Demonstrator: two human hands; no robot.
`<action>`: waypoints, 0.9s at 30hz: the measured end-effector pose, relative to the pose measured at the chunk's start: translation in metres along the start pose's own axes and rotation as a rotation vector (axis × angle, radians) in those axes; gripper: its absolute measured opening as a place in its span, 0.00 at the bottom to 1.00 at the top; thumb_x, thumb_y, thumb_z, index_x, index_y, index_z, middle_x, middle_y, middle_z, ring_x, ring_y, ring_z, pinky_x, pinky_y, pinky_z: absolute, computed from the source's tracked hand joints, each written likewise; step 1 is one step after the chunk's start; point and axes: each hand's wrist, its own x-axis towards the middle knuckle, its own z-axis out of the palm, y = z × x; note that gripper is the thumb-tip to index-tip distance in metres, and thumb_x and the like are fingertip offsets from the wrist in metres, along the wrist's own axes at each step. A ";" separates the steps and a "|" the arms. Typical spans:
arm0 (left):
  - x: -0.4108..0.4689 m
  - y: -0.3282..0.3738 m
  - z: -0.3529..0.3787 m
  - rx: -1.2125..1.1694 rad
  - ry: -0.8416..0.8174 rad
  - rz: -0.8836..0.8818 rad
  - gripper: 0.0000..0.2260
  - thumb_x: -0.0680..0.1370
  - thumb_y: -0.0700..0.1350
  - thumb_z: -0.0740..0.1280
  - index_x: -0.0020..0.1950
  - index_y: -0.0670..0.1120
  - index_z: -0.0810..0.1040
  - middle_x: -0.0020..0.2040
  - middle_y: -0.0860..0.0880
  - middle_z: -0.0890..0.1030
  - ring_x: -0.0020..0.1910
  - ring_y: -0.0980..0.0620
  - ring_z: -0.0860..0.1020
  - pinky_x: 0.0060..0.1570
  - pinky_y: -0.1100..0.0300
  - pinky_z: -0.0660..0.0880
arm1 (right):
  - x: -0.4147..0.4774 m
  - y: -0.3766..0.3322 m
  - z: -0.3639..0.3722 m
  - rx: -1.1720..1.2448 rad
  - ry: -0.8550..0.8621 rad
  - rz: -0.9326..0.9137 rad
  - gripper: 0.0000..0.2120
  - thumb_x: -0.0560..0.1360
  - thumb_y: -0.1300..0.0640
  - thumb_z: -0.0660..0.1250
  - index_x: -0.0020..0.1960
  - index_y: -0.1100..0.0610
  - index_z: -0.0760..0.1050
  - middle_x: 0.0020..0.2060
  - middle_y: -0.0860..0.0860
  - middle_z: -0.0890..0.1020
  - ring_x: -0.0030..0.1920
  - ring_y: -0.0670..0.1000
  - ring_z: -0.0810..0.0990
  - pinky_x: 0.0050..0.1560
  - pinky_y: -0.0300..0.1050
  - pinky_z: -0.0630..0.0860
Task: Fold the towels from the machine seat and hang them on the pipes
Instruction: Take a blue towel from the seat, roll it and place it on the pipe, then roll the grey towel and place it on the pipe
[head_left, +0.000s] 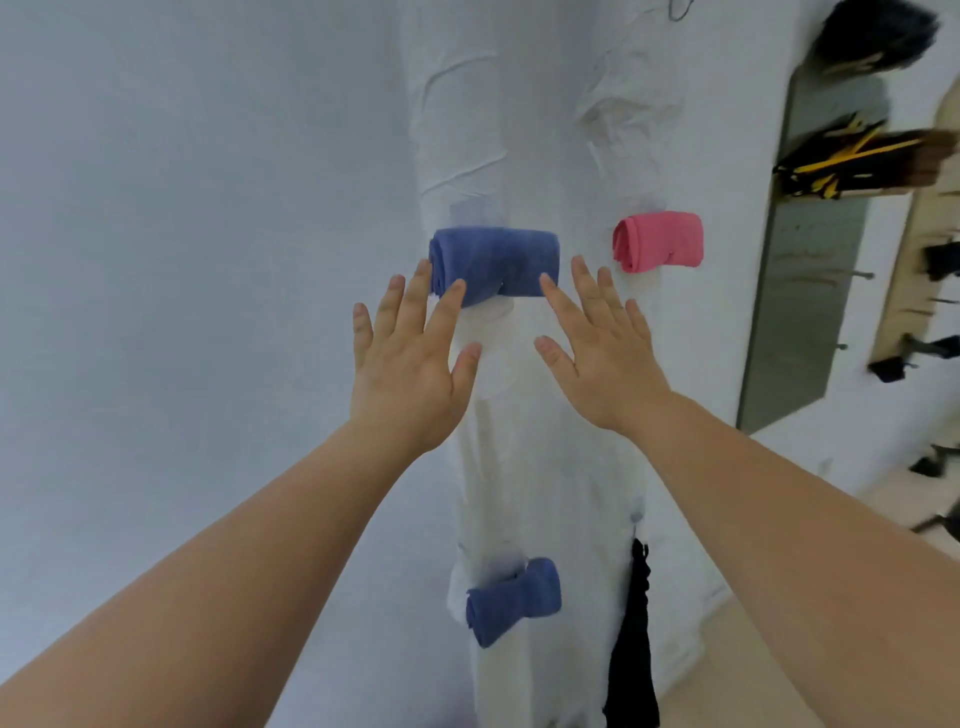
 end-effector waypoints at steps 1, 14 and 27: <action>-0.014 -0.001 -0.001 -0.038 -0.013 0.017 0.28 0.84 0.59 0.50 0.83 0.53 0.50 0.84 0.47 0.47 0.83 0.43 0.46 0.79 0.39 0.43 | -0.017 -0.007 -0.001 -0.017 -0.023 0.030 0.30 0.84 0.38 0.47 0.82 0.41 0.40 0.82 0.48 0.37 0.81 0.53 0.35 0.80 0.60 0.40; -0.206 0.061 0.043 -0.389 -0.421 0.232 0.30 0.81 0.62 0.56 0.80 0.51 0.61 0.82 0.43 0.59 0.79 0.38 0.59 0.76 0.38 0.57 | -0.288 -0.044 -0.031 -0.163 -0.319 0.449 0.30 0.81 0.34 0.49 0.81 0.39 0.48 0.82 0.50 0.42 0.82 0.55 0.43 0.79 0.63 0.47; -0.410 0.251 0.047 -0.449 -0.911 0.484 0.29 0.80 0.62 0.61 0.80 0.54 0.60 0.82 0.44 0.57 0.79 0.41 0.57 0.77 0.44 0.56 | -0.607 0.022 -0.120 -0.139 -0.542 0.913 0.30 0.81 0.35 0.55 0.80 0.42 0.54 0.82 0.53 0.47 0.81 0.58 0.50 0.78 0.60 0.49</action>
